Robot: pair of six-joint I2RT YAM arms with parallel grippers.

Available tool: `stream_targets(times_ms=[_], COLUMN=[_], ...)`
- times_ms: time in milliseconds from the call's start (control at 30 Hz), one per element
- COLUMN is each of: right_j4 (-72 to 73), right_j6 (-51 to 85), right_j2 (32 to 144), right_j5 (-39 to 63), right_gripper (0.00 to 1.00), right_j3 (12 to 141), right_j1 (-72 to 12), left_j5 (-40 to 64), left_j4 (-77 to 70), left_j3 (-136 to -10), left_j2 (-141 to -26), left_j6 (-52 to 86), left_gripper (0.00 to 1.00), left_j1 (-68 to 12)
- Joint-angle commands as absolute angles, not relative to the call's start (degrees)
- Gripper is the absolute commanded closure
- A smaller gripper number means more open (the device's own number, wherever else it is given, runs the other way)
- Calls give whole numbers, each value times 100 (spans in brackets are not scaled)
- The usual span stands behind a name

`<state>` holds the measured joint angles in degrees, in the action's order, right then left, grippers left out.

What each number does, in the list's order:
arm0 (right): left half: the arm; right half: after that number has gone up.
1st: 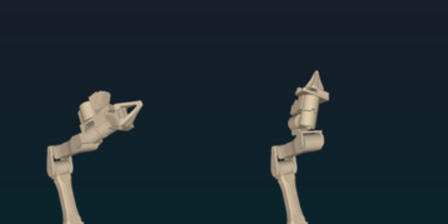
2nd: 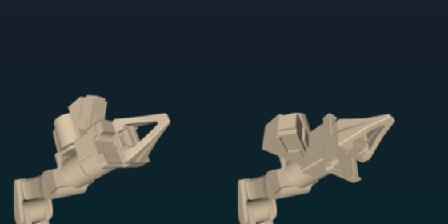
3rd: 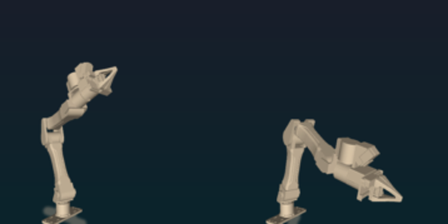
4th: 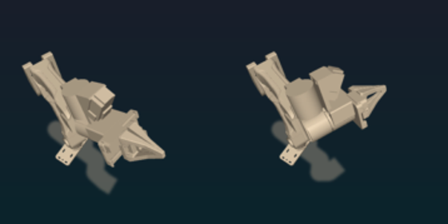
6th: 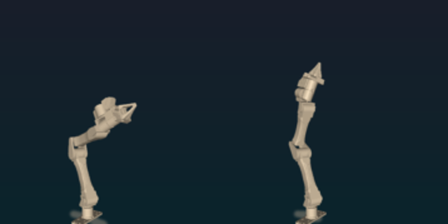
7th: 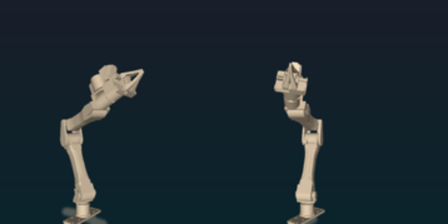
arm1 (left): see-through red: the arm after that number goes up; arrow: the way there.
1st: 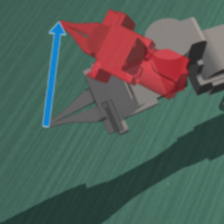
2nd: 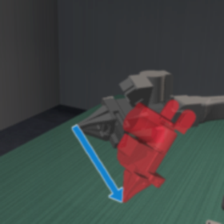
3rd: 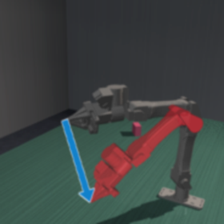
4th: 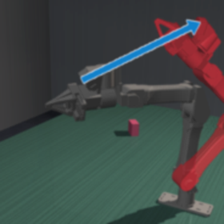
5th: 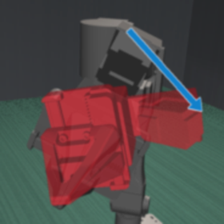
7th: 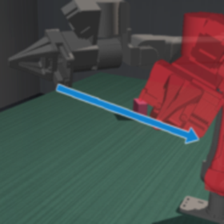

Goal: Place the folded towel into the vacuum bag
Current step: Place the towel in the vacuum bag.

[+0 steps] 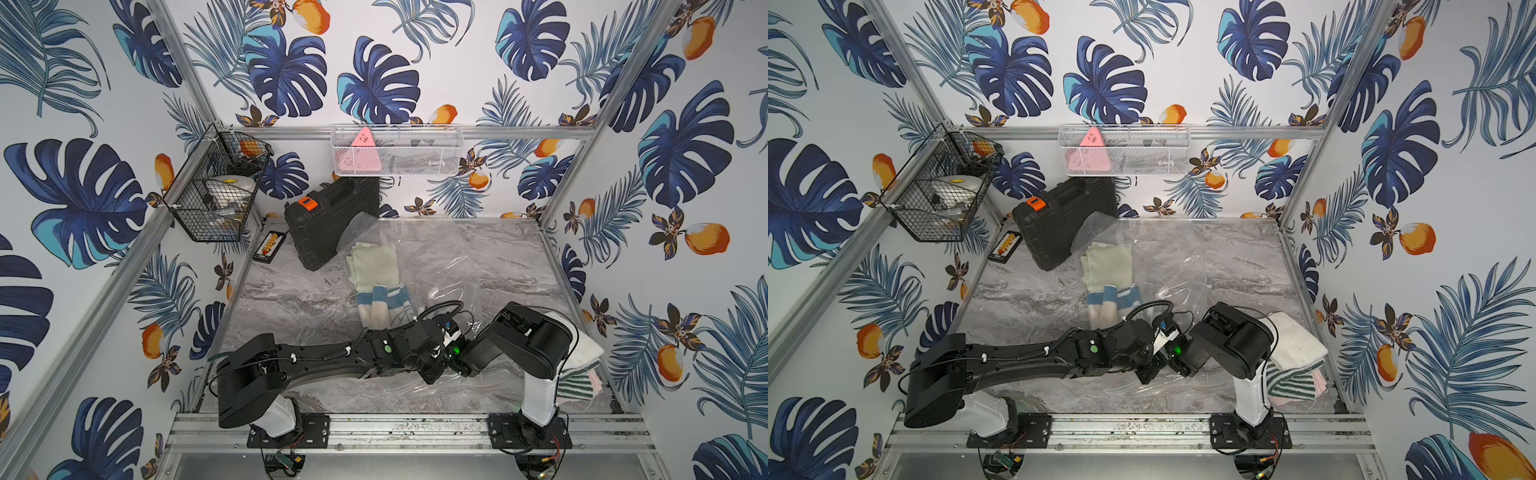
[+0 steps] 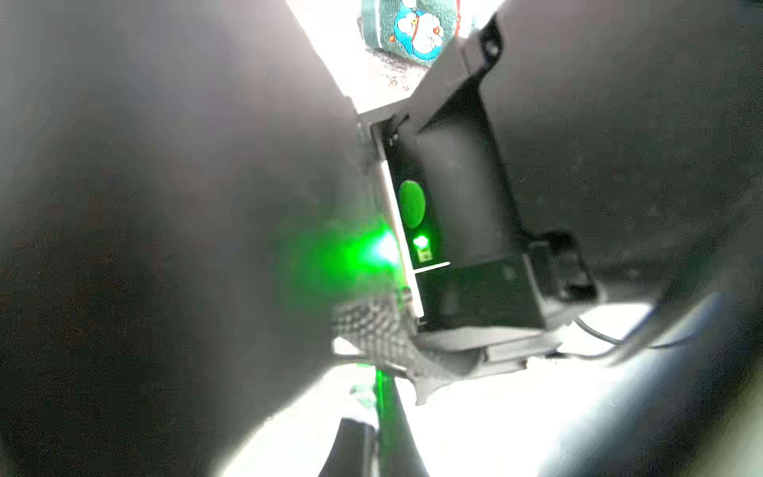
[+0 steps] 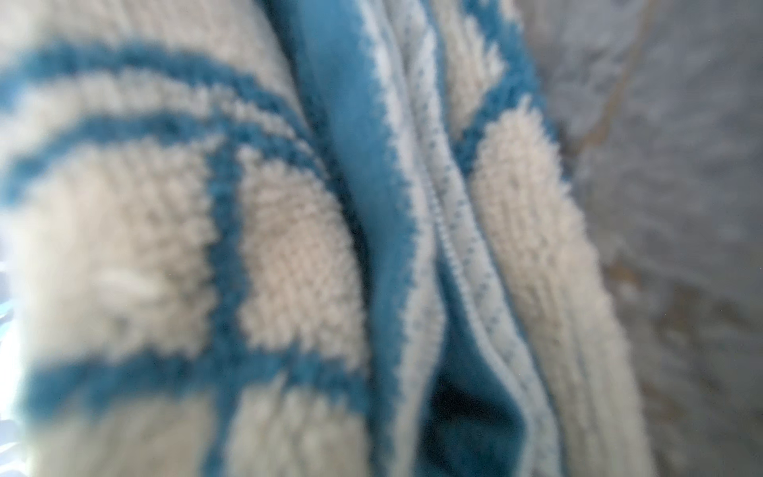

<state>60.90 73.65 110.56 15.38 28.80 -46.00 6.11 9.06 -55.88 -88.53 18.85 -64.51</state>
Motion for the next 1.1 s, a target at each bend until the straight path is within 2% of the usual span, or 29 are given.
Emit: stream_targets(times_ms=[0,400,467,533,567,667,733,867,1067], right_j4=[6015,5527,5369,5264,5192,4896,4416,3410,46], right_j6=[7201,7060,7104,7161,7220,7484,7607,7899,7457], right_j2=[10979,11426,11348,11135,10988,10563,10211,9268,7428], right_j5=[1480,1661,1741,1758,1758,1847,1926,1923,1686], right_gripper=[100,98,90,72,64,51,44,35,32], right_j3=[3087,3743,3719,3508,3350,2879,2602,2094,2413], right_j1=[-4554,-4468,-4452,-4449,-4454,-4456,-4458,-4516,-4597], left_j5=[1852,2084,2020,1856,1797,1654,1616,1544,1089], left_j4=[1290,1516,1574,1655,1685,1790,1865,1715,955], left_j3=[-5629,-5545,-5528,-5499,-5474,-5401,-5418,-5414,-5725], left_j2=[-8972,-8891,-8836,-8731,-8641,-8355,-8114,-7569,-7819], left_j6=[1714,1521,1496,1493,1518,1623,1697,2104,2719], left_gripper=[100,100,100,97,90,67,60,56,57], left_j1=[-6557,-6557,-6533,-6475,-6416,-6175,-6014,-5550,-4996])
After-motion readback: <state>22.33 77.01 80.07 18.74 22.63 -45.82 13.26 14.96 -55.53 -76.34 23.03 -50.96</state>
